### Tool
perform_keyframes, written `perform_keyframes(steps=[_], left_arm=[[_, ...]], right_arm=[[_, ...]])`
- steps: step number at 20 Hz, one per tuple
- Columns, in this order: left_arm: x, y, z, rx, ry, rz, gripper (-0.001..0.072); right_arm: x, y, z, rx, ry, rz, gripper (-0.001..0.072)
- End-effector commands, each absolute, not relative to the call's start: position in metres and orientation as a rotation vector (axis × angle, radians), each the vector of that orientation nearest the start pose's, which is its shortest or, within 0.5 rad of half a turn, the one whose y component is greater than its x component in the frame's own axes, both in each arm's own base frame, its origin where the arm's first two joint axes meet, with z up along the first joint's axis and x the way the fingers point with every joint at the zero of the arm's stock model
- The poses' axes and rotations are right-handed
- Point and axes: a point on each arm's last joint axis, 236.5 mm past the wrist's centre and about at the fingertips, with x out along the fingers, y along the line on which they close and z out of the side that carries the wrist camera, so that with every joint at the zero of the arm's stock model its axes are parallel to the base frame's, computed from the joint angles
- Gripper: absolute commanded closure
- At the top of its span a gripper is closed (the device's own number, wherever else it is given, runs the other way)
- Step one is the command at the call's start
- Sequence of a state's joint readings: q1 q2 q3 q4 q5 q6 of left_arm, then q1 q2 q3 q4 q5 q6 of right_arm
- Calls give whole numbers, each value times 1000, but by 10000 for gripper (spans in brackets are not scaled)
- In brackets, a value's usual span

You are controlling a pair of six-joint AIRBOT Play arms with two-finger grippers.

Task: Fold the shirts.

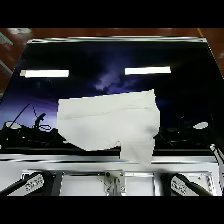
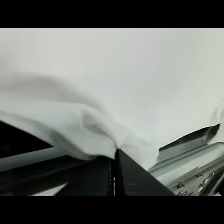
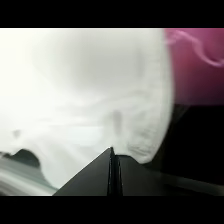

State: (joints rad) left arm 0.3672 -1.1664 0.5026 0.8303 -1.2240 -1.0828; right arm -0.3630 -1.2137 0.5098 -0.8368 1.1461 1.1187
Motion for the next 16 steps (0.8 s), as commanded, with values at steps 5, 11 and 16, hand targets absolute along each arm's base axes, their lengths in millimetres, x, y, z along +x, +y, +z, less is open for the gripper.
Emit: perform_keyframes(steps=[5,11,16], left_arm=[[324,-31,-22,-596,1165,-293,674],[369,-12,-16,-604,1123,-256,674],[421,-4,-4,-581,1075,-279,673]], right_arm=[[332,53,-15,721,1145,374,650],[417,48,4,723,1022,354,650],[503,80,8,655,953,378,650]])
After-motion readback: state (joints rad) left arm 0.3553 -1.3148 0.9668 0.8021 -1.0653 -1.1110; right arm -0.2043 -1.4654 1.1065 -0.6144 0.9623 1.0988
